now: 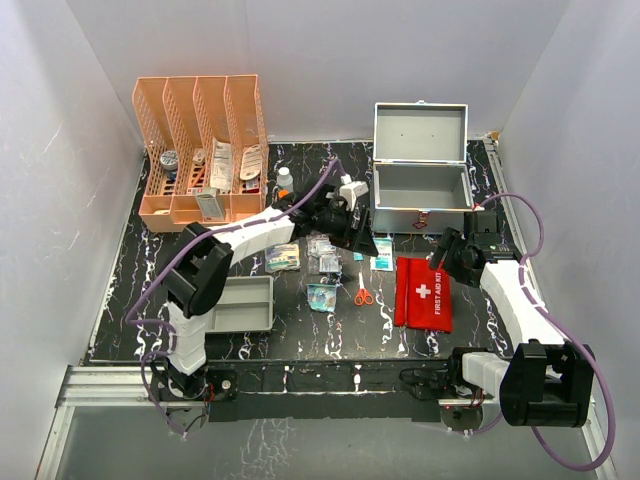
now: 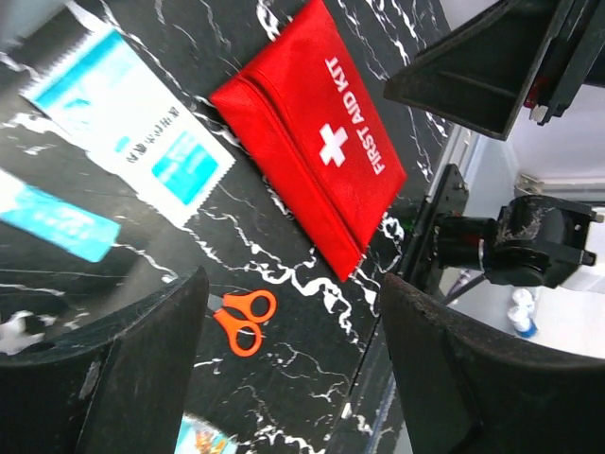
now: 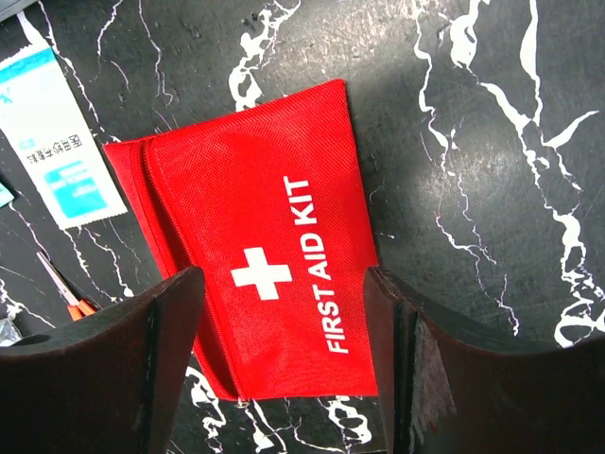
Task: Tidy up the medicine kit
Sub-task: Pick up the medicine pouch from the center of the board.
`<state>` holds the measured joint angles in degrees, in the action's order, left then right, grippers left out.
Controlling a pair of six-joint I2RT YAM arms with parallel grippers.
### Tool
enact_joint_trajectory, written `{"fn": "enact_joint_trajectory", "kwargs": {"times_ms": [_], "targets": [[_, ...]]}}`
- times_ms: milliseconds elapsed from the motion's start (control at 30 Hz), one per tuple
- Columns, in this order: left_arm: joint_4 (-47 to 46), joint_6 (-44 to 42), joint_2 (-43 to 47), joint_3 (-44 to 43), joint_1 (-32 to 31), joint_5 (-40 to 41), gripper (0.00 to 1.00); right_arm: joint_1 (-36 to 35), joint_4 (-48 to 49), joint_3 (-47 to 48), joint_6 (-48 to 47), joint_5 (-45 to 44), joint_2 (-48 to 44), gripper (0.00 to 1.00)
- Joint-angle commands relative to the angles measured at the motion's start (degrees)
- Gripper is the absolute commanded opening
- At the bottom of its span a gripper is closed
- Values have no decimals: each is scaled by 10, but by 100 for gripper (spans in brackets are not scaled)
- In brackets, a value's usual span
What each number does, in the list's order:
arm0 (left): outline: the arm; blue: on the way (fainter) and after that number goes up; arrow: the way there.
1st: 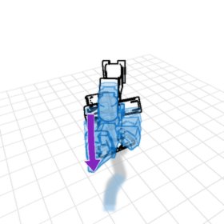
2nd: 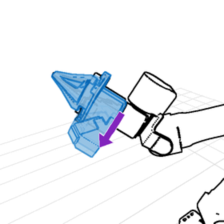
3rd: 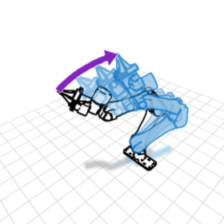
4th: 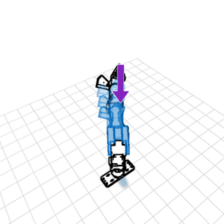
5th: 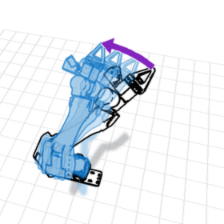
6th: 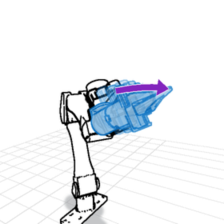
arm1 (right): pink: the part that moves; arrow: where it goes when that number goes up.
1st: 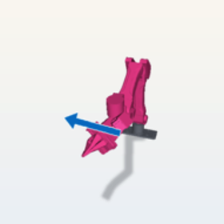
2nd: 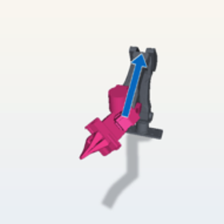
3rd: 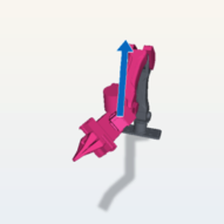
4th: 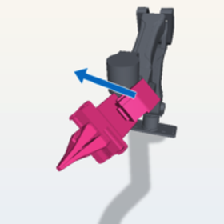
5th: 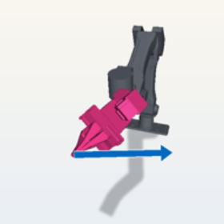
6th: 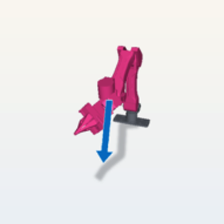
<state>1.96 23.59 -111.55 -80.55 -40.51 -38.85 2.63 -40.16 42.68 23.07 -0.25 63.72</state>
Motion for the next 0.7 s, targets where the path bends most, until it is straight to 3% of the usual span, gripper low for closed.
{"fn": "enact_joint_trajectory", "kwargs": {"times_ms": [0, 100, 300, 667], "targets": [[-39, 73, -4, -5, -20, -45, 71, 1, -7, 19, 17, -10, -2, 64], [-69, 108, -18, 10, -26, -62, 70, 1, -10, 19, 17, -11, 13, 58], [-107, 155, -71, -14, -51, -108, 69, 0, -18, 23, 17, -21, 33, 57], [-117, 176, -131, -23, -66, -123, 67, 1, -24, 24, 22, -34, 66, 44]]}}
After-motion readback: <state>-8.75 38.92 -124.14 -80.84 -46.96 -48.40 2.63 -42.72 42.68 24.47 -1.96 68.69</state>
